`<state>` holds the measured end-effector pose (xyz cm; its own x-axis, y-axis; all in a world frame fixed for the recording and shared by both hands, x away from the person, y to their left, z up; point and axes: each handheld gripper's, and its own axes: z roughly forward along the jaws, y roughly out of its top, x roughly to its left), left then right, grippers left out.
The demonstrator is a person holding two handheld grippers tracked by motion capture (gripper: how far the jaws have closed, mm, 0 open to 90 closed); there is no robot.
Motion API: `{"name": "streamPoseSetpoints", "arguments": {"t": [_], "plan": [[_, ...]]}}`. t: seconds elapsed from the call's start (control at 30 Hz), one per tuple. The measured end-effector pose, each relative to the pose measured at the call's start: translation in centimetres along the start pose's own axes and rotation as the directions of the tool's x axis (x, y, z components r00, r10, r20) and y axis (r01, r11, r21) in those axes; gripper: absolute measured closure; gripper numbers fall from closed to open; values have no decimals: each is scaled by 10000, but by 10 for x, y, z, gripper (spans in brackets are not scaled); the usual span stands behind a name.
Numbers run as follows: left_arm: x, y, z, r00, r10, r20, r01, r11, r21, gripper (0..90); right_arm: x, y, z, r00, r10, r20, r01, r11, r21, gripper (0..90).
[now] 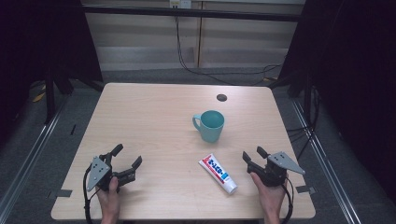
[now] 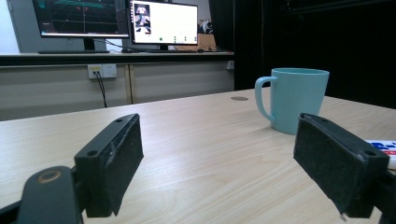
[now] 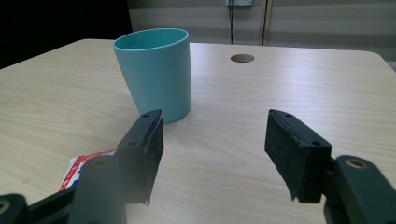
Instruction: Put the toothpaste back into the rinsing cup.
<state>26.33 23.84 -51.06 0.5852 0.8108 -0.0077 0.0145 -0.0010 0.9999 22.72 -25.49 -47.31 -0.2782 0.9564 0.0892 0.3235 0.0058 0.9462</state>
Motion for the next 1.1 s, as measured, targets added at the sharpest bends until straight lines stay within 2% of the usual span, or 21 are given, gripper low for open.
{"name": "streamPoseSetpoints", "arguments": {"t": [0.2, 0.27, 0.3, 0.4, 0.47, 0.63, 0.7, 0.8, 0.87, 0.97, 1.0, 1.03, 1.1], "plan": [[0, 0, 0, 10000, 37, 13, -37, 10000, 29, 156, 2, 10, 3, 9984, -245, -504, 273, 9981, 557, 366], [0, 0, 0, 10000, 38, 11, -38, 10000, 29, 156, 3, 13, 6, 9969, -245, -741, 310, 9956, 881, 366], [0, 0, 0, 10000, 36, 11, -36, 10000, 26, 156, 3, 13, 6, 9969, -245, -741, 310, 9956, 881, 366], [0, 0, 0, 10000, 38, 11, -38, 10000, 26, 156, 4, 16, 9, 9941, -54, -1087, 187, 9924, 1213, 377], [0, 0, 0, 10000, 37, 7, -37, 10000, 18, 156, 5, 21, 10, 9912, -10, -1326, 217, 9878, 1541, 400], [0, 0, 0, 10000, 37, 8, -37, 10000, 16, 156, 7, 28, 10, 9879, -21, -1553, 313, 9821, 1858, 414], [0, 0, 0, 10000, 39, 10, -39, 10000, 31, 156, 8, 32, 10, 9883, -174, -1518, 503, 9752, 2155, 435], [0, 0, 0, 10000, 83, -48, -83, 10000, -5, 156, 9, 35, 9, 9900, -313, -1379, 624, 9720, 2267, 435], [0, 0, 0, 10000, 58, -29, -58, 10000, 16, 156, 9, 35, 8, 9894, -195, -1441, 530, 9710, 2330, 437], [0, 0, 0, 10000, 57, -31, -57, 10000, 13, 157, 10, 39, 9, 9879, -283, -1526, 687, 9615, 2662, 420], [0, 0, 0, 10000, 61, -29, -61, 10000, 18, 156, 7, 41, 11, 9895, -78, -1440, 509, 9531, 2982, 415], [0, 0, 0, 10000, 61, -28, -61, 10000, 19, 156, 7, 41, 11, 9895, -78, -1440, 509, 9531, 2982, 415], [0, 0, 0, 10000, 36, 6, -36, 10000, 16, 156, 3, 43, 12, 9849, 329, -1698, 250, 9443, 3281, 414]]}}
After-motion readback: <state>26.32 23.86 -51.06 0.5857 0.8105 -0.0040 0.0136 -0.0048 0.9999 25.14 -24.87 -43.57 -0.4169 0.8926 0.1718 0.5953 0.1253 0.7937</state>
